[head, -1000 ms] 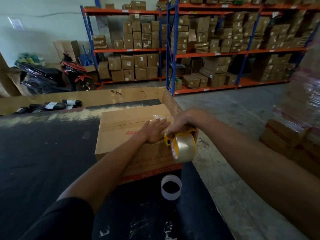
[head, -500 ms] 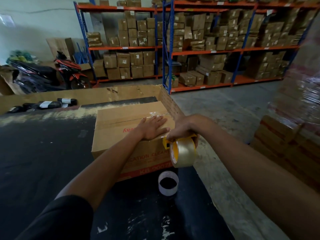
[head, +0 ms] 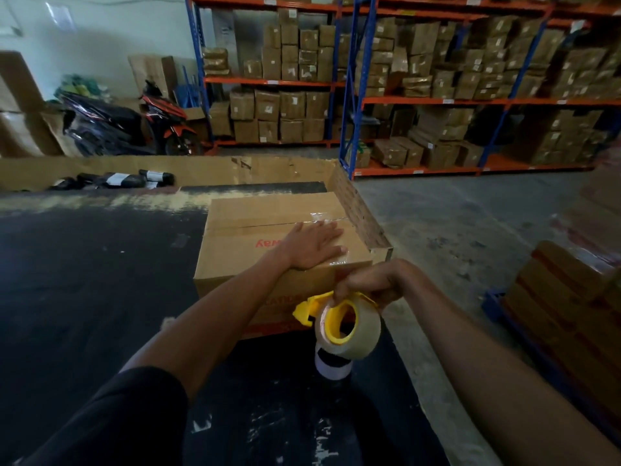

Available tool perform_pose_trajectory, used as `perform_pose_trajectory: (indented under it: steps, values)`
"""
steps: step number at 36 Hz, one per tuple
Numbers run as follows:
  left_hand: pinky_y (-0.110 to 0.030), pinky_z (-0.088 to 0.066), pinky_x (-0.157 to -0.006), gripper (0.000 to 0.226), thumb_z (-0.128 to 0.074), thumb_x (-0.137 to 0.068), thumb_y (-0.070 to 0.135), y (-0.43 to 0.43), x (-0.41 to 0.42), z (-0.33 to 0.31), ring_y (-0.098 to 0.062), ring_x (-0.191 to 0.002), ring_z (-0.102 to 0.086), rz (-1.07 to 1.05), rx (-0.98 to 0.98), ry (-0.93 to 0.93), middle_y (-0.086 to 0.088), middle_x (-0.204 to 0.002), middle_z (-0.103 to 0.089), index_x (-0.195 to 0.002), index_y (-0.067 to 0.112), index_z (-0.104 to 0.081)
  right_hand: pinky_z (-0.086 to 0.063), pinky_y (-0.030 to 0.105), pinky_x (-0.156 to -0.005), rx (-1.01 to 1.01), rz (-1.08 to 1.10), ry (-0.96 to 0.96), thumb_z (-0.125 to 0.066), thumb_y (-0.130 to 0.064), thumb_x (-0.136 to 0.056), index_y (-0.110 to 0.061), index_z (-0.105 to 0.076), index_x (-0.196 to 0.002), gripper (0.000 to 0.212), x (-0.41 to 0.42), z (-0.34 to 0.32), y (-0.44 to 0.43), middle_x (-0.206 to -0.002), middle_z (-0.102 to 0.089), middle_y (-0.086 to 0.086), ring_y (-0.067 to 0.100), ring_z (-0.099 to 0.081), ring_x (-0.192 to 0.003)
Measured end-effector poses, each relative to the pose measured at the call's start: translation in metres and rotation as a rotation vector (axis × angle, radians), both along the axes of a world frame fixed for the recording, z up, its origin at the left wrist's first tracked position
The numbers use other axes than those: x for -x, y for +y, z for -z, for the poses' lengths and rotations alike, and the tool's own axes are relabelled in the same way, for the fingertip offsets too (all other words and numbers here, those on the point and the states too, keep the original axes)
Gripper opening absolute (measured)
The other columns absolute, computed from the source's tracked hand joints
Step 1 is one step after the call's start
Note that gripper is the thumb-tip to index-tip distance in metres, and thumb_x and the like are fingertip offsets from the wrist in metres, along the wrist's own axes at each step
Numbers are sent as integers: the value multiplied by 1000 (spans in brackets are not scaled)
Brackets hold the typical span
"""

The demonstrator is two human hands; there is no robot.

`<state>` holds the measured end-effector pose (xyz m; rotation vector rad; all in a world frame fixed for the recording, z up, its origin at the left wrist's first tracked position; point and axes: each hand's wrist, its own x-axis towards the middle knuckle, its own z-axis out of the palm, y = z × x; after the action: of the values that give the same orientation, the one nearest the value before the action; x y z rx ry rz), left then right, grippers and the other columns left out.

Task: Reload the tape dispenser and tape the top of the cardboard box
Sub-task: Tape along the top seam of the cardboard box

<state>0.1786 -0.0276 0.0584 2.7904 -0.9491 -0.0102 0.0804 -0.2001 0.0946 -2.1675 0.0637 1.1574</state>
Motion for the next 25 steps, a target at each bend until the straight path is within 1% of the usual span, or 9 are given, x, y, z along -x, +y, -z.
perform_pose_trajectory:
  steps: [4,7,10,13,15,18,20,22,25]
  values:
    - [-54,-20,-124,60,-39,-100,56,4,2,0,-20,-153,-29,-10,132,0,2,-164,-35,-152,26,-43,-61,34,-74,-39,-90,7,-77,-35,-88,-15,-68,-126,43,3,6,6,-104,-77,2,20,-74,-95]
    - [-45,-30,-121,48,-48,-100,42,9,5,-2,-23,-143,-46,-34,209,-8,-1,-154,-50,-143,22,-56,-59,45,-91,-25,-149,-54,-82,-40,-80,-11,-69,-124,55,9,10,12,-115,-74,12,25,-70,-101]
    - [-41,-37,-117,42,-51,-100,36,19,7,-2,-22,-137,-53,-81,248,-2,0,-148,-57,-138,24,-61,-55,49,-87,-8,-210,-124,-83,-44,-72,-5,-69,-118,62,12,17,16,-111,-69,19,32,-63,-100]
    - [-45,-37,-117,42,-49,-99,41,39,11,-2,-23,-136,-53,-189,273,6,1,-147,-58,-137,28,-61,-52,61,-97,-24,-239,-134,-83,-45,-71,-3,-67,-123,69,12,25,20,-124,-67,29,36,-63,-105]
    - [-48,-34,-118,43,-48,-99,43,59,16,-3,-25,-137,-51,-272,278,9,1,-147,-58,-139,30,-58,-52,54,-89,-38,-243,-119,-80,-40,-74,-3,-66,-128,67,9,30,23,-112,-69,22,33,-62,-101]
    - [-57,-24,-120,43,-46,-100,42,90,27,-5,-26,-139,-49,-410,263,13,-3,-147,-57,-141,32,-54,-54,26,-63,-70,-251,-82,-71,-24,-91,-1,-65,-127,44,5,35,31,-90,-70,4,16,-69,-77]
    - [-65,-16,-120,45,-42,-100,45,106,34,-4,-27,-142,-45,-519,233,-1,-4,-148,-55,-142,34,-52,-54,20,-56,-108,-228,-50,-63,-12,-98,-1,-64,-128,32,4,42,40,-87,-67,3,6,-68,-66]
    - [-73,-5,-118,51,-35,-100,51,120,41,-3,-29,-150,-32,-602,180,15,-2,-157,-44,-147,34,-46,-59,27,-76,-160,-216,-37,-62,-7,-98,5,-60,-135,39,0,54,52,-101,-67,11,11,-68,-81]
    - [-75,-2,-116,58,-27,-102,57,127,49,-4,-30,-157,-10,-620,119,75,3,-169,-20,-156,36,-30,-49,49,-112,-166,-222,-49,-70,-12,-92,-4,-66,-133,42,-7,72,70,-123,-70,18,27,-66,-111]
